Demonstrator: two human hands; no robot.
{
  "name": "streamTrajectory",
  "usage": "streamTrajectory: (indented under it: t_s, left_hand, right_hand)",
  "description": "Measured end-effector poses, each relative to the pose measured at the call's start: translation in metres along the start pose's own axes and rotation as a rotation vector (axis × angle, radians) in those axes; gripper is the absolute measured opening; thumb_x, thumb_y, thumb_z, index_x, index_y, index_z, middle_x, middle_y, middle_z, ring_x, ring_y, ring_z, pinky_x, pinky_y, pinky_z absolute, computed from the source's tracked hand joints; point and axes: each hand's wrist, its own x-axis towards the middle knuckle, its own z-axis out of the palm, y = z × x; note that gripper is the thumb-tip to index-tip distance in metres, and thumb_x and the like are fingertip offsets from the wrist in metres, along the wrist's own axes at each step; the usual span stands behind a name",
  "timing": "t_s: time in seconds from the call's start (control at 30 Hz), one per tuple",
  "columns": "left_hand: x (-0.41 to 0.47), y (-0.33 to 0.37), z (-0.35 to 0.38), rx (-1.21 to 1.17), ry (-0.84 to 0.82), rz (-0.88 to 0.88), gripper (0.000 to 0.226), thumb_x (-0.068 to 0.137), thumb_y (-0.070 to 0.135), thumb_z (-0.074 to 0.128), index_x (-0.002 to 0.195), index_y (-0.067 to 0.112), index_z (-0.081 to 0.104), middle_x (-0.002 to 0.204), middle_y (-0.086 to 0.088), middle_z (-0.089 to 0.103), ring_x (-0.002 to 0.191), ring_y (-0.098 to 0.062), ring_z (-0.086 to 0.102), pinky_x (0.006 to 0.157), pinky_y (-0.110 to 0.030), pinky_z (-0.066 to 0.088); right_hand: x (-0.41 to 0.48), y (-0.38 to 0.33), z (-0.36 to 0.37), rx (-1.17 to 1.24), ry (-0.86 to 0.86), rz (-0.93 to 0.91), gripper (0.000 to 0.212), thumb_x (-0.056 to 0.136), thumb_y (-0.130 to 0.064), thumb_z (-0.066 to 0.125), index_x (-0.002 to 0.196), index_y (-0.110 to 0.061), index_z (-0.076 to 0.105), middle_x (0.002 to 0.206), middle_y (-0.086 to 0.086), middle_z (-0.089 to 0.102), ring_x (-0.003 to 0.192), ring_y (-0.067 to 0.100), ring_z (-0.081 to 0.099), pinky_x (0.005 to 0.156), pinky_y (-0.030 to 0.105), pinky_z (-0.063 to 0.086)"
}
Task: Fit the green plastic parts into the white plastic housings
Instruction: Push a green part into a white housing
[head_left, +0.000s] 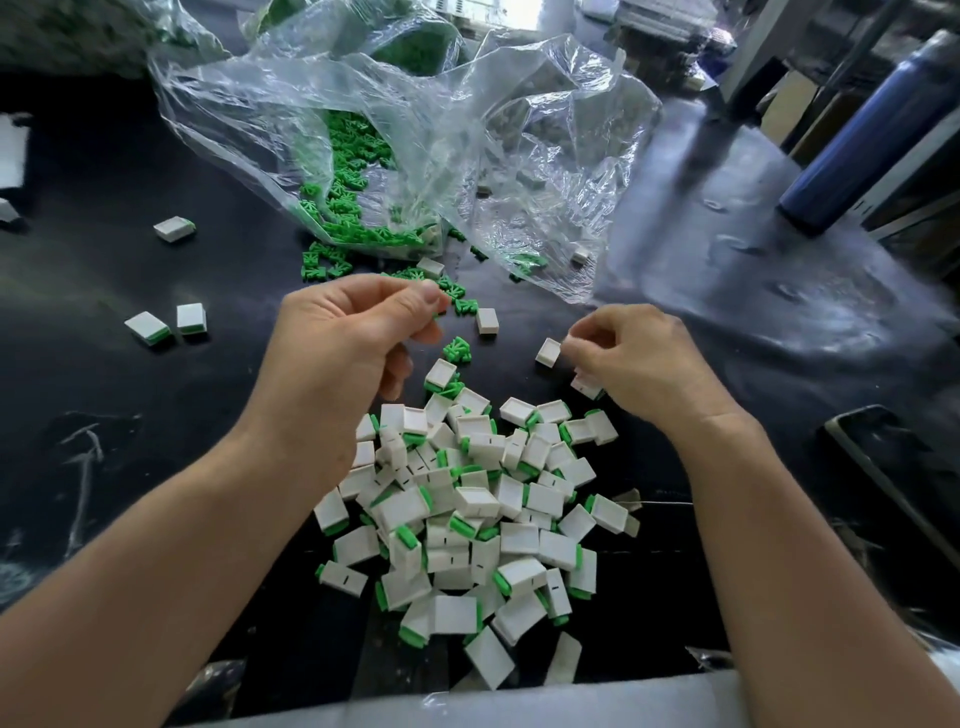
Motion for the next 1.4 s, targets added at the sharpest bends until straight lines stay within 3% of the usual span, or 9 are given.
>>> streamTrajectory:
  t_s: [0.07, 0.23, 0.5, 0.63, 0.77, 0.87, 1.07, 1.17, 1.4]
  left_hand:
    - [0.0, -0.002, 0.0, 0.064, -0.001, 0.045, 0.011, 0.078, 0.011, 0.068, 0.075, 0.021, 0.069, 0.061, 0.008, 0.066, 0.045, -0.002, 0.046, 0.041, -0.014, 0.039]
    - [-0.008, -0.003, 0.004, 0.226, -0.149, 0.154, 0.033, 0.063, 0.022, 0.074, 0.094, 0.032, 0.067, 0.087, 0.005, 0.07, 0.067, -0.008, 0.062, 0.057, -0.014, 0.05]
    - [-0.004, -0.006, 0.005, 0.133, -0.031, 0.127, 0.01, 0.069, 0.023, 0.065, 0.076, 0.017, 0.061, 0.07, -0.005, 0.069, 0.055, -0.012, 0.067, 0.051, -0.026, 0.056]
    - [0.0, -0.005, 0.004, 0.074, 0.033, 0.127, 0.011, 0.081, 0.004, 0.063, 0.082, 0.015, 0.059, 0.074, -0.005, 0.067, 0.057, -0.01, 0.067, 0.054, -0.02, 0.055]
    - [-0.001, -0.005, 0.005, 0.039, 0.023, 0.111, 0.016, 0.081, -0.001, 0.062, 0.085, 0.015, 0.061, 0.074, -0.001, 0.069, 0.06, -0.009, 0.067, 0.056, -0.018, 0.054]
    - [-0.002, -0.005, 0.006, 0.039, 0.017, 0.106, 0.016, 0.08, -0.001, 0.063, 0.082, 0.015, 0.062, 0.069, 0.002, 0.07, 0.06, -0.01, 0.068, 0.058, -0.019, 0.055]
    - [-0.001, -0.005, 0.006, 0.036, -0.016, 0.098, 0.019, 0.078, 0.0, 0.064, 0.077, 0.018, 0.067, 0.064, 0.005, 0.069, 0.059, -0.009, 0.065, 0.06, -0.02, 0.056]
    - [-0.002, -0.007, 0.007, 0.031, -0.038, 0.084, 0.019, 0.077, 0.001, 0.066, 0.076, 0.02, 0.068, 0.062, 0.005, 0.068, 0.057, -0.008, 0.064, 0.059, -0.019, 0.055]
    - [-0.003, -0.009, 0.008, -0.014, -0.08, 0.055, 0.007, 0.06, 0.014, 0.07, 0.063, 0.02, 0.07, 0.062, 0.003, 0.069, 0.056, -0.008, 0.063, 0.054, -0.017, 0.053]
  right_hand:
    - [-0.003, -0.006, -0.003, 0.302, 0.009, -0.019, 0.007, 0.087, -0.029, 0.062, 0.089, -0.026, 0.068, 0.08, -0.012, 0.066, 0.083, 0.007, 0.06, 0.078, 0.022, 0.044]
    - [-0.024, -0.037, 0.001, 0.836, -0.388, -0.13, 0.019, 0.09, -0.02, 0.052, 0.08, -0.014, 0.068, 0.066, -0.007, 0.068, 0.061, 0.003, 0.06, 0.06, 0.013, 0.047]
    - [-0.019, -0.039, 0.019, 0.836, -0.171, -0.097, 0.026, 0.086, -0.027, 0.061, 0.064, -0.014, 0.066, 0.054, -0.002, 0.064, 0.051, 0.003, 0.053, 0.051, 0.017, 0.043]
    - [-0.008, -0.037, 0.035, 0.397, 0.025, -0.218, 0.015, 0.09, -0.02, 0.058, 0.092, -0.016, 0.072, 0.083, 0.004, 0.067, 0.073, 0.01, 0.056, 0.071, 0.029, 0.044]
    - [-0.003, -0.039, 0.046, 0.066, -0.077, -0.351, 0.032, 0.096, -0.018, 0.046, 0.126, -0.025, 0.057, 0.113, 0.004, 0.056, 0.109, 0.021, 0.048, 0.087, 0.032, 0.038]
    - [-0.001, -0.04, 0.049, -0.074, -0.101, -0.401, 0.03, 0.096, -0.022, 0.048, 0.123, -0.027, 0.059, 0.115, 0.004, 0.052, 0.111, 0.022, 0.043, 0.085, 0.032, 0.036]
    - [-0.003, -0.039, 0.043, 0.172, 0.05, -0.312, 0.019, 0.077, -0.017, 0.072, 0.096, -0.017, 0.072, 0.093, 0.0, 0.069, 0.088, 0.017, 0.061, 0.083, 0.03, 0.047]
    - [-0.003, -0.035, 0.029, 0.503, 0.06, -0.279, 0.015, 0.072, -0.008, 0.076, 0.076, -0.021, 0.069, 0.068, -0.011, 0.066, 0.063, -0.001, 0.059, 0.063, 0.016, 0.048]
    - [-0.02, -0.035, 0.002, 0.947, -0.047, -0.357, 0.027, 0.081, 0.009, 0.06, 0.085, -0.016, 0.067, 0.066, -0.015, 0.066, 0.06, -0.004, 0.058, 0.06, 0.01, 0.044]
